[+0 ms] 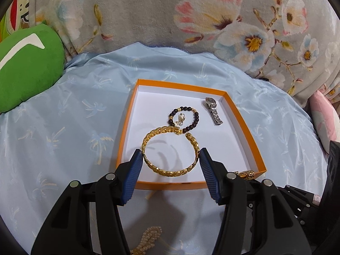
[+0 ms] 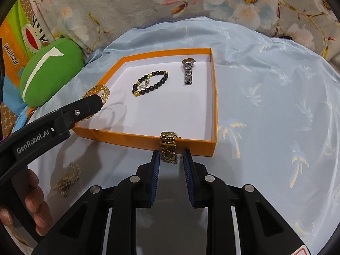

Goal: Organize jewelry
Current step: 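Carry the bangle and gold watch into the orange box with both tools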

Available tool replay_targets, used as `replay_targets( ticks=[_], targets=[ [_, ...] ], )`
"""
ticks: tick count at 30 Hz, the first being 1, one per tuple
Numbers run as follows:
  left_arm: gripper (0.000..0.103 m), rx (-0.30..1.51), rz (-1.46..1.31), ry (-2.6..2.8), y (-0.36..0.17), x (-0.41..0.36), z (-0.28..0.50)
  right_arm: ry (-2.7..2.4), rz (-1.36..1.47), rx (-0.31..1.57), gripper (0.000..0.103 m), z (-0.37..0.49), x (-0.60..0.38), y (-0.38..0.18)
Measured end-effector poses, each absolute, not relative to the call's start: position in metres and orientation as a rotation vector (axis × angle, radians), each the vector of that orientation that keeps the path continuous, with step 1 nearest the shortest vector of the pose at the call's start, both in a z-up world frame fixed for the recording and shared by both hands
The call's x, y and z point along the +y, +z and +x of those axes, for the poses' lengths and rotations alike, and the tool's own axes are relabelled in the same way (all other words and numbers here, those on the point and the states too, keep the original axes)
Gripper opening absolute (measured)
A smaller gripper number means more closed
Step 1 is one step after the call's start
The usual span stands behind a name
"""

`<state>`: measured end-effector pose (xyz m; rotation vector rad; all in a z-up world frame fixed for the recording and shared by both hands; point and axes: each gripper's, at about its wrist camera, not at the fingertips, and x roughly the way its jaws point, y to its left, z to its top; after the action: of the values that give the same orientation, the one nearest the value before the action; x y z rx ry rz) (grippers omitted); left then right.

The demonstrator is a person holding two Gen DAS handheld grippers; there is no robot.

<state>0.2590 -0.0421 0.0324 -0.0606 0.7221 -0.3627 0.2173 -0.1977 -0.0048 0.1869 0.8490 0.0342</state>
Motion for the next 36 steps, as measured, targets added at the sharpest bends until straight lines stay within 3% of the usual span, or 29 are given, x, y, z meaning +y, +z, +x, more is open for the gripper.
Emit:
replay_targets(
  ticks=[1,17,33,36],
  targets=[
    [0.054,0.724,-0.062,-0.362,0.032,-0.042,0.259,0.037,0.185,0.847,0.011,0.217,-0.197,-0.005],
    [0.054,0.721,-0.028,-0.385,0.034,-0.057,0.276,0.031,0.134,0.720,0.011,0.252,-0.204,0.050],
    [0.054,0.771,-0.010,-0.378,0.019,-0.076,0.321,-0.027,0.125,0.727,0.012,0.300,-0.220,0.035],
    [0.059,0.765,-0.029,-0.367,0.019,-0.073,0.321,-0.029,0.126,0.718,0.012,0.300,-0.221,0.036]
  ],
)
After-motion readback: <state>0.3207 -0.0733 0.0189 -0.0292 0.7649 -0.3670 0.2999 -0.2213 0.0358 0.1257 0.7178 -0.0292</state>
